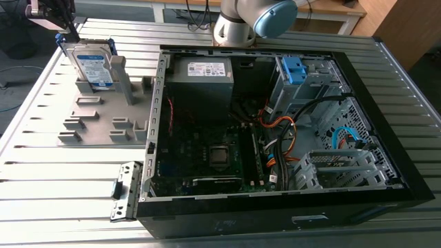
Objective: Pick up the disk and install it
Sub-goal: 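Pick up the disk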
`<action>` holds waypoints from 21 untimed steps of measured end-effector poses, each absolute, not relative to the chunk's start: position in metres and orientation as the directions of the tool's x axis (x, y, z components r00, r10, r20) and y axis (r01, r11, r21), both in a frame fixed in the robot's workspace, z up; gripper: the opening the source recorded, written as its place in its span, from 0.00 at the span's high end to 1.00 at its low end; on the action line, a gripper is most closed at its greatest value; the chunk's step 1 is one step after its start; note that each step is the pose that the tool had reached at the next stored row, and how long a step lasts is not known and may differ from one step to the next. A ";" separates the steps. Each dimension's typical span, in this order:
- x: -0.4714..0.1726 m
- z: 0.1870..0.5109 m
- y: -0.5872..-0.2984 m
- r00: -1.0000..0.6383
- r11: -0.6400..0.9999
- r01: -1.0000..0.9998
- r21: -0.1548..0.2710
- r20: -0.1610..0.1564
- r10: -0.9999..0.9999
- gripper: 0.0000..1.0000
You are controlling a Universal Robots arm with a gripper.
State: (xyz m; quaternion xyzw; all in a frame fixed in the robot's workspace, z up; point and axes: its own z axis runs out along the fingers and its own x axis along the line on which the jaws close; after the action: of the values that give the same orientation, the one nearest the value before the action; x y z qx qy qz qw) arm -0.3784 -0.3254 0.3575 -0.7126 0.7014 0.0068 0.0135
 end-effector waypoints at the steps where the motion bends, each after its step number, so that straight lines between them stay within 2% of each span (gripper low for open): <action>1: -0.378 0.357 -0.325 0.018 -0.018 -1.000 -0.010 -0.029 -0.999 0.89; 21: -0.378 0.357 -0.325 0.056 -0.056 -0.998 -0.010 -0.028 -0.998 0.89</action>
State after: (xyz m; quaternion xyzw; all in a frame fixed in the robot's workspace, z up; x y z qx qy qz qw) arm -0.3784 -0.3255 0.3575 -0.7265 0.6870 0.0067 0.0131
